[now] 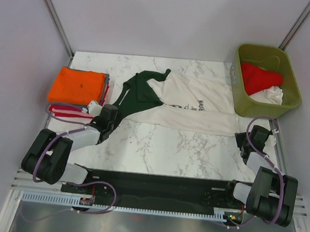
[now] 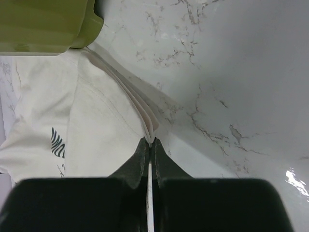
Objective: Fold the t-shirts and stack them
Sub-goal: Fold the tshirt
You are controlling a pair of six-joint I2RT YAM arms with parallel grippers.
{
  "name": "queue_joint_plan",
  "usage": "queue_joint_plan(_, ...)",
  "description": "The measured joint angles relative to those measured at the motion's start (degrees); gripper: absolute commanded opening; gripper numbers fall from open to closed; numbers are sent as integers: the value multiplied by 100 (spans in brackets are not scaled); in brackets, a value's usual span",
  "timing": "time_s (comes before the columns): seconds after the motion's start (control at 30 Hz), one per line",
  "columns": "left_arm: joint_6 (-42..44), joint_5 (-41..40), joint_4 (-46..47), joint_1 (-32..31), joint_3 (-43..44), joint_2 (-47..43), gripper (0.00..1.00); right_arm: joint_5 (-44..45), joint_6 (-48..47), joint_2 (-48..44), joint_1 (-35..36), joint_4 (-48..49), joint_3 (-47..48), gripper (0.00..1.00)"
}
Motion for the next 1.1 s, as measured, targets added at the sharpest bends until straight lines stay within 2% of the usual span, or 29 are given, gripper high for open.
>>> queue_joint_plan(0.27, -315, -417, 175, 7, 181, 511, 53, -66, 2, -7, -7, 96, -63, 0)
queue_joint_plan(0.37, -479, -459, 251, 7, 365, 778, 45, -83, 2, -7, -9, 136, -74, 0)
queue_joint_plan(0.4, -535, -470, 269, 9, 415, 859, 34, -85, 2, -7, -9, 140, -76, 0)
queue_joint_plan(0.47, -636, -492, 297, 15, 470, 968, 22, -87, 0, -9, -9, 153, -81, 0)
queue_joint_plan(0.5, -688, -498, 297, 17, 474, 1016, 12, -87, 0, -20, -9, 162, -87, 0)
queue_joint_plan(0.57, -758, -505, 280, 20, 472, 1045, 2, -90, -2, -63, -9, 162, -98, 0)
queue_joint_plan(0.77, -850, -643, -181, 17, 476, 662, 2, -131, -90, -258, -9, 50, -101, 0)
queue_joint_plan(0.9, -835, -802, -787, 17, 540, 2, 2, -304, -179, -461, -9, -234, -24, 0)
queue_joint_plan(1.1, -557, -935, -1832, 17, 1082, -942, 2, -741, -271, -758, -9, -850, 678, 0)
